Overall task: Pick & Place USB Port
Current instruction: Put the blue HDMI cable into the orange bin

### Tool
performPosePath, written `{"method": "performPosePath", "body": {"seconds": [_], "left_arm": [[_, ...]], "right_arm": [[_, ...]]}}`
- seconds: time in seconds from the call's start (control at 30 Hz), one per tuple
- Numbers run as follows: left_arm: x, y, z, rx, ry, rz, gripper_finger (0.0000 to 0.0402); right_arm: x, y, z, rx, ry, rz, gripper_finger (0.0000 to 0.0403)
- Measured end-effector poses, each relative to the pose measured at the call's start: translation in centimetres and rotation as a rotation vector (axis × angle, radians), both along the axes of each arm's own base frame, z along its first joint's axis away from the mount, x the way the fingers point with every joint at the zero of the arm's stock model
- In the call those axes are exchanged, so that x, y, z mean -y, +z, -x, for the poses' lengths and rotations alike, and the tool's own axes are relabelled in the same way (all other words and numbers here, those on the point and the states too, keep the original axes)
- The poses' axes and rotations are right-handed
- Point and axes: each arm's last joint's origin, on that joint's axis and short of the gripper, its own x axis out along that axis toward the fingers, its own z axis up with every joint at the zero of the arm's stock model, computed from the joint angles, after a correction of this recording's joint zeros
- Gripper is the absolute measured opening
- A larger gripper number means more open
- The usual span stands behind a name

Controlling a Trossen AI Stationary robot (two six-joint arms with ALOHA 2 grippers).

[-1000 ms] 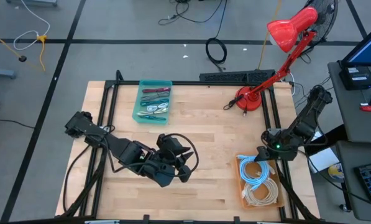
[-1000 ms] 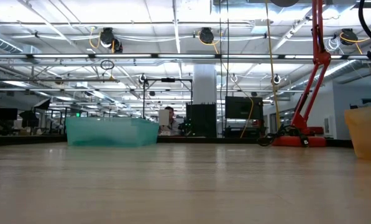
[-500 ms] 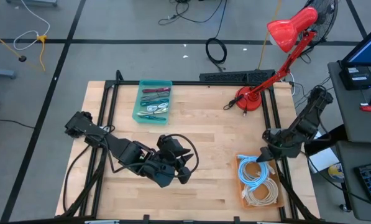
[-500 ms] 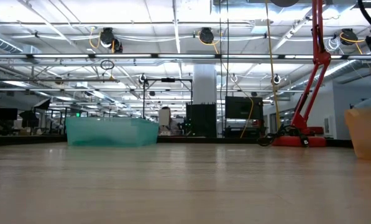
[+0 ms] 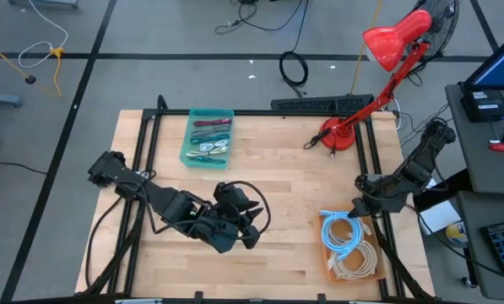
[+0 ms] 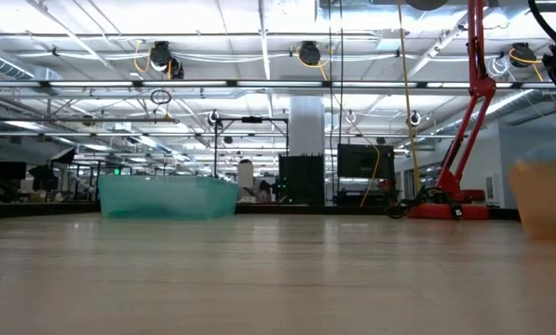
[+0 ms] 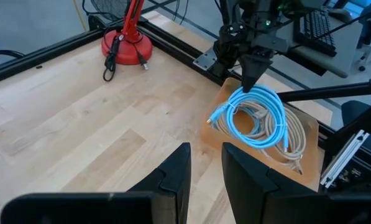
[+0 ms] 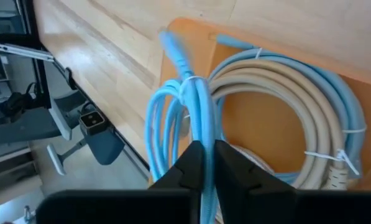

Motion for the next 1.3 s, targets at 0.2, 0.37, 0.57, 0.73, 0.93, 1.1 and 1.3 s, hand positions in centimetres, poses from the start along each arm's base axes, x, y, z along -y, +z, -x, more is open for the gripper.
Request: {"method": "performPosePath", "body": {"seconds": [0.2,0.37,0.57,0.73,0.93,1.1,1.3], "left_arm": [[0.0,0.0,0.0,-0.001,-0.006,0.012,0.0092],[0.1,0.0,0.0,-0.003,-0.013,0.023,0.0092],[0.2,0.0,0.0,-0.002,-0.014,0.027,0.0092],[0.3,0.0,0.1,-0.001,-0.019,0.028,0.0092],[0.6,0.0,0.2,0.0,-0.025,0.029,0.0092],[0.6,0.0,0.2,0.0,-0.024,0.03,0.0092],[0.8,0.0,0.3,0.001,-0.03,0.03,0.0092]], "right_arm": [[-0.2,-0.3,-0.4,-0.038,0.0,0.031,0.0017],[-0.4,-0.6,-0.9,-0.077,-0.002,0.06,0.0008],[-0.7,-1.0,-1.5,-0.134,-0.001,0.1,0.0008],[-1.0,-1.4,-2.0,-0.182,0.024,0.127,0.0008],[-1.0,-1.6,-2.2,-0.209,0.04,0.139,0.0013],[-1.1,-2.0,-2.5,-0.234,0.036,0.16,0.0014],[-1.3,-2.8,-2.9,-0.265,0.056,0.2,0.0015]]}}
